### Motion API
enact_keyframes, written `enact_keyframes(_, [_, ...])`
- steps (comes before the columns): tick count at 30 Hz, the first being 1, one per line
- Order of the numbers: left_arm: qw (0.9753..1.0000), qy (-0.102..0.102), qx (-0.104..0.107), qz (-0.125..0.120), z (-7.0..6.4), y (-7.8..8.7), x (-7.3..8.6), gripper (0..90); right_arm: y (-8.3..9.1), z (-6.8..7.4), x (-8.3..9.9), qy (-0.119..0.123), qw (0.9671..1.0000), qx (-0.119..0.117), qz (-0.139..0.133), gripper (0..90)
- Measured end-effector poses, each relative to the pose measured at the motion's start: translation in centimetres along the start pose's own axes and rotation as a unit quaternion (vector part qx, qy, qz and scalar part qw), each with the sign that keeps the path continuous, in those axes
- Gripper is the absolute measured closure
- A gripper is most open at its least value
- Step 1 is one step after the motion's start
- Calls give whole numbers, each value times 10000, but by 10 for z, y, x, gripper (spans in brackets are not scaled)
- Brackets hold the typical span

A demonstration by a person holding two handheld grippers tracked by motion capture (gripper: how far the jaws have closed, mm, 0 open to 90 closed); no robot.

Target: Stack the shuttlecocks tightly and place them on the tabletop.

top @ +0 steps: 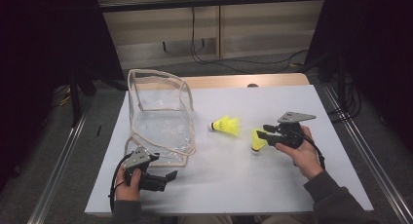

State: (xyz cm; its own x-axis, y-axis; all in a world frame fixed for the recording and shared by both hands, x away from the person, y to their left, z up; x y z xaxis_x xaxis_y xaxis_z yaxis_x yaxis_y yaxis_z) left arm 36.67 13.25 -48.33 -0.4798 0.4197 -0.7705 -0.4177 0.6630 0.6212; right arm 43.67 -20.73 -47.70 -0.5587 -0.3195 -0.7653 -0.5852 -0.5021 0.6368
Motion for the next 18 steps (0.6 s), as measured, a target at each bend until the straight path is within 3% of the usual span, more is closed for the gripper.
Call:
enact_keyframes(8, [10000, -12, -12, -4, 0, 0, 0, 38, 4, -6, 3, -7, 9998, 187, -30, 542])
enact_keyframes(15, [10000, -6, -20, -3, 0, -1, 0, 39, 10, -10, 5, 126, 9995, 260, -103, 829])
enact_keyframes(18, [10000, -4, -30, -11, 0, -1, 0, 38, 12, -10, 6, 87, 9997, 162, -142, 895])
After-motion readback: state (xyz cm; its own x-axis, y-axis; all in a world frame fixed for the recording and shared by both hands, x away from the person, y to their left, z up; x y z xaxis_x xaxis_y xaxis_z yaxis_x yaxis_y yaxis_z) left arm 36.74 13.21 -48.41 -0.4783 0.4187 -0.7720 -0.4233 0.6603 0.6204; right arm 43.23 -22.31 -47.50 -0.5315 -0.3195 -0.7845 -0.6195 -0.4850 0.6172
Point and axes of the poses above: each handheld gripper's, and its own axes: y roughly backward along the jaws, x roughly out of its underside, z roughly to its left, the point moved 10 cm from there along -y, roughly forward along the jaws, and after that the axes turned 7 degrees about z, right-handed, at the moved point
